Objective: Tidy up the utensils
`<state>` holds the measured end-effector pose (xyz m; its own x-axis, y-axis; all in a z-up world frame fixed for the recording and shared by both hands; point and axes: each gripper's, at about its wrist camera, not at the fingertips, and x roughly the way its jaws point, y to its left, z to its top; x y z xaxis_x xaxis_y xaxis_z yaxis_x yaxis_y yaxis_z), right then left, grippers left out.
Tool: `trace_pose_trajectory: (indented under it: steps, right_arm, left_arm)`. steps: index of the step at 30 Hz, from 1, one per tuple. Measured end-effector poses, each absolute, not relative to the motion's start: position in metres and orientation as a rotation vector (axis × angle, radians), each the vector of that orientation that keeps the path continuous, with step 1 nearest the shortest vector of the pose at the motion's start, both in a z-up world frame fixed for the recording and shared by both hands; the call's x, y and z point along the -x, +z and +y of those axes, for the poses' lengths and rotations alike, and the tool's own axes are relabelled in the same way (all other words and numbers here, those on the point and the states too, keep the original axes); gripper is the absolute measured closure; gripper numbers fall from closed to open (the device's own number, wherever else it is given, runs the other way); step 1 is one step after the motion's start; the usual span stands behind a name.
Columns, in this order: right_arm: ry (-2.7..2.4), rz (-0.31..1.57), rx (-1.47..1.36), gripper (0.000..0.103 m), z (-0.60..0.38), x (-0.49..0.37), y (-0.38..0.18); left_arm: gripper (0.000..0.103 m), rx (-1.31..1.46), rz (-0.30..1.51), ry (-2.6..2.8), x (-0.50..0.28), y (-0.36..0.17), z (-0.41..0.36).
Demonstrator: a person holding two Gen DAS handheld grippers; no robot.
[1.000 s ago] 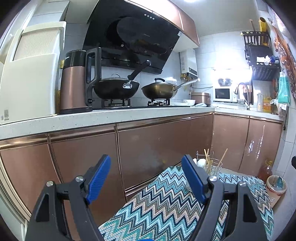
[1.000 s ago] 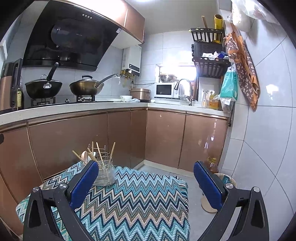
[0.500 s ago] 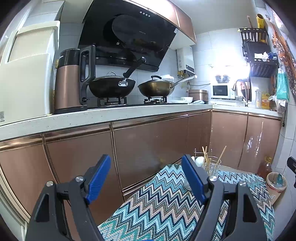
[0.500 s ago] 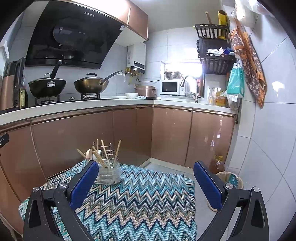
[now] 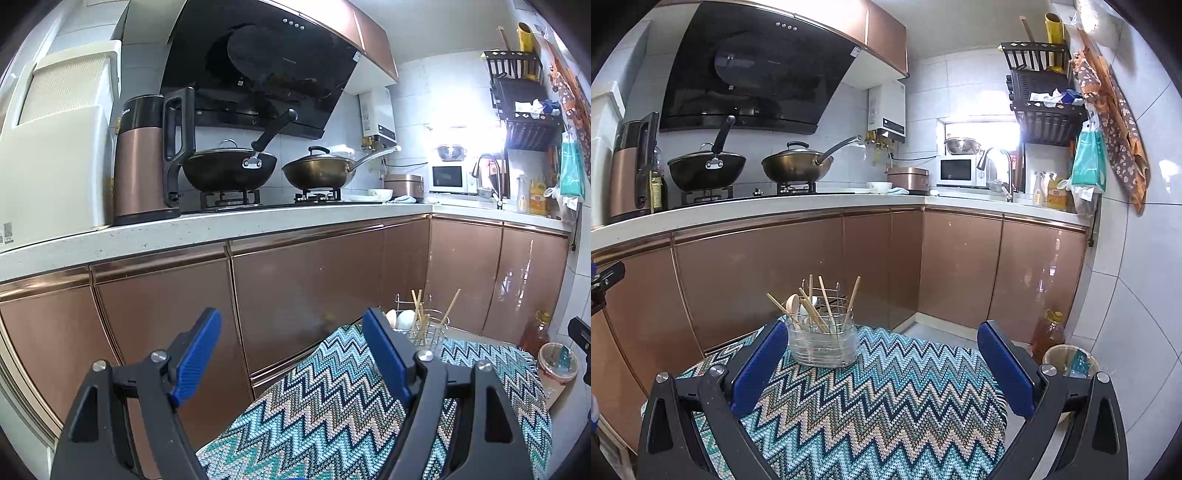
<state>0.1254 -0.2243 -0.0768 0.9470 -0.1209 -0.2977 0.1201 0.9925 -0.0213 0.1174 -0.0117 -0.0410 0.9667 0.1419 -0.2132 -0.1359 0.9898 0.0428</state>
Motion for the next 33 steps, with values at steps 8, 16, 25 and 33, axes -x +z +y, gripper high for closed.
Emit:
trace_pose_trajectory:
  steps: [8,16,25,33]
  right_arm:
    - [-0.120,0.299,0.000,0.000,-0.226,-0.125,-0.078]
    - [-0.135,0.303,0.002,0.000,-0.227,-0.124,-0.077]
    - [-0.171,0.302,0.009,0.000,-0.227,-0.121,-0.075]
    - [-0.204,0.311,0.018,0.000,-0.229,-0.122,-0.076]
  left_arm:
    - [0.025,-0.047,0.219,0.133,-0.117,-0.040,-0.018]
    - [0.025,-0.057,0.226,0.105,-0.119,-0.042,-0.023]
    - [0.025,-0.061,0.225,0.059,-0.123,-0.042,-0.030]
    - [0.025,-0.060,0.222,0.034,-0.128,-0.043,-0.032]
